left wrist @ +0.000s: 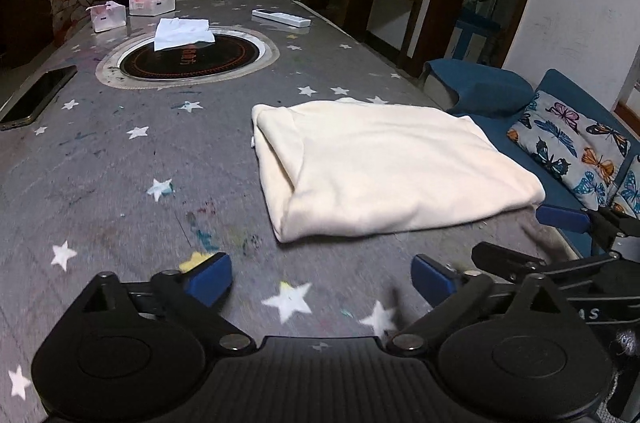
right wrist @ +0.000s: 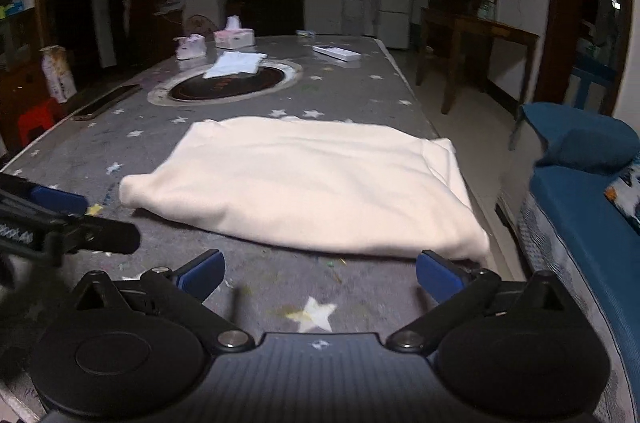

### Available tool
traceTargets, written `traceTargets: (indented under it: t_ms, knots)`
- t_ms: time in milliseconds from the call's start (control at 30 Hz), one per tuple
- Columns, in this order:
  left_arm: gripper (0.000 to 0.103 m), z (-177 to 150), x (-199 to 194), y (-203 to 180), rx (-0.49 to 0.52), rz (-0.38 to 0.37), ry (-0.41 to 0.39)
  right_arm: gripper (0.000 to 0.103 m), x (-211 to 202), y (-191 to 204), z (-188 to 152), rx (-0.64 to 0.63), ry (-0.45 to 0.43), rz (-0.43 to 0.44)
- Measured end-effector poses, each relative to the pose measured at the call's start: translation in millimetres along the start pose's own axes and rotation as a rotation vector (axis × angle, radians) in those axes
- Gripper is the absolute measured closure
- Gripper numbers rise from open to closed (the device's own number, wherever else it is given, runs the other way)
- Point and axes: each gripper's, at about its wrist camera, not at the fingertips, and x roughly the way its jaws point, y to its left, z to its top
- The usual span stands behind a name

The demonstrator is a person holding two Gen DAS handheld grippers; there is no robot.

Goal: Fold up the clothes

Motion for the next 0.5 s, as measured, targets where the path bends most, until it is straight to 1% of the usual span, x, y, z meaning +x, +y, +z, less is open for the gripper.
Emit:
traceTargets:
  t_ms: [33, 133, 267, 500]
  knots:
    - [0.0, -1, -1, -2, 0.003, 0.001, -0.001, 0.0, -1, 0, -1, 0.006, 0.001, -0.007]
    - [0.0, -5, -4, -7, 0.012, 0.007, -0.004, 0.0, -6, 0, -6, 0.026, 0.002, -0.023]
    - [0.0, -10, -7, -13, 0.026, 0.019, -0.005, 0.0, -12, -2, -13, 0.068, 0.0, -0.01]
    - [0.0, -19, -15, -17, 0.021, 0.031, -0.009, 0.0, -27, 2, -21, 0.087, -0.021, -0.002]
